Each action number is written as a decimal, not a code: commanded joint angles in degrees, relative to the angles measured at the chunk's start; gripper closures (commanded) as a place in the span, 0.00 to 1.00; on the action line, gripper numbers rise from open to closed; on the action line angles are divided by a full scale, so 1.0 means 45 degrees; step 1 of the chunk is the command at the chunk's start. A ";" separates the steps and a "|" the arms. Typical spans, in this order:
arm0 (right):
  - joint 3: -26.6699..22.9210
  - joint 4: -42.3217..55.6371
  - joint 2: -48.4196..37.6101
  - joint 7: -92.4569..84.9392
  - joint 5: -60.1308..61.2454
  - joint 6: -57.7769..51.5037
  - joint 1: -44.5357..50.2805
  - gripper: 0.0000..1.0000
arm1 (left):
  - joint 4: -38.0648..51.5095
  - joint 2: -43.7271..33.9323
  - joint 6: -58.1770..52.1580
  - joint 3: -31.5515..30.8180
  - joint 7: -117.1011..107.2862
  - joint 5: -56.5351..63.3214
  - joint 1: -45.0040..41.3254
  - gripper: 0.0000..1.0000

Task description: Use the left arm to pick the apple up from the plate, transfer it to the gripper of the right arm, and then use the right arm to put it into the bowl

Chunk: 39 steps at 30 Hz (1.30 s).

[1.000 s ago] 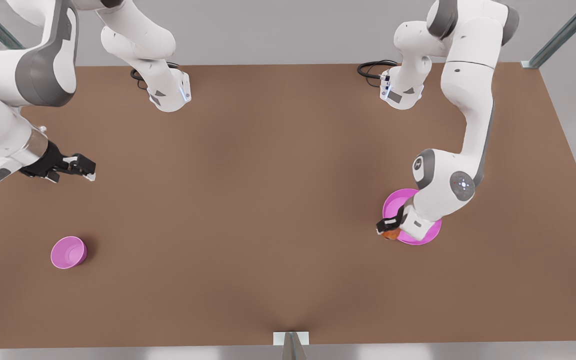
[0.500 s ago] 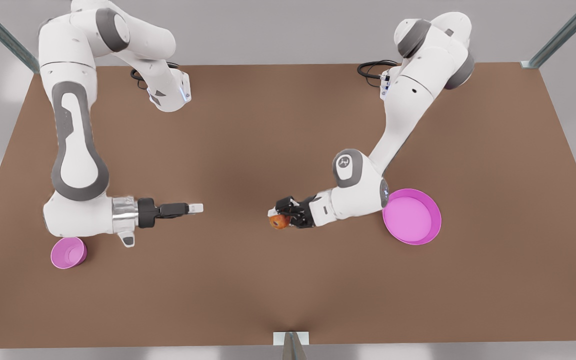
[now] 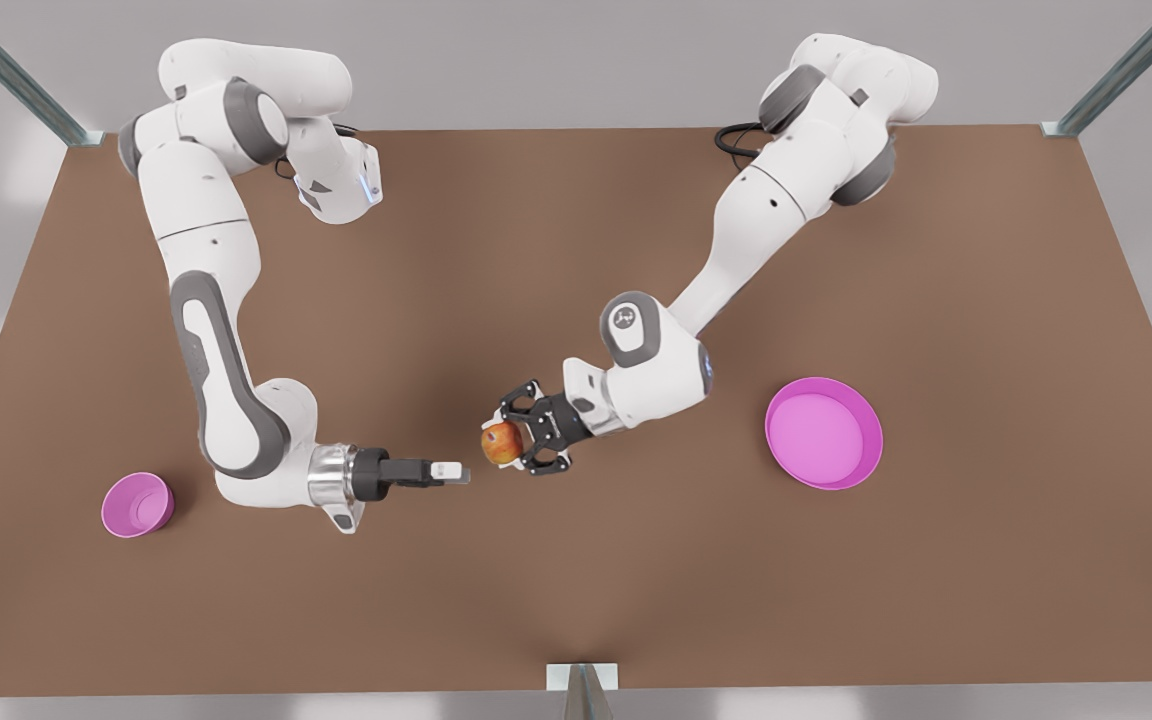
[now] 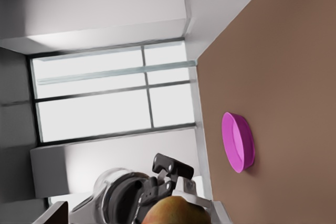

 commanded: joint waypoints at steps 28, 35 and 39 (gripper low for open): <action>0.0455 -0.1516 0.0006 -0.6763 0.1865 0.0297 0.0670 0.00 | 0.0021 0.0215 0.0674 -0.0172 0.8533 -0.0350 0.0001 0.34; 0.0475 -0.1535 0.0065 -0.6939 0.1865 0.0687 0.0806 0.27 | 0.0021 0.0215 0.0674 -0.0172 0.8532 -0.0369 0.0001 0.33; 0.0456 -0.1535 0.0065 -0.6939 0.1865 0.0707 0.0826 0.30 | 0.0021 0.0215 0.0830 -0.0172 0.8455 -0.0623 -0.0116 0.01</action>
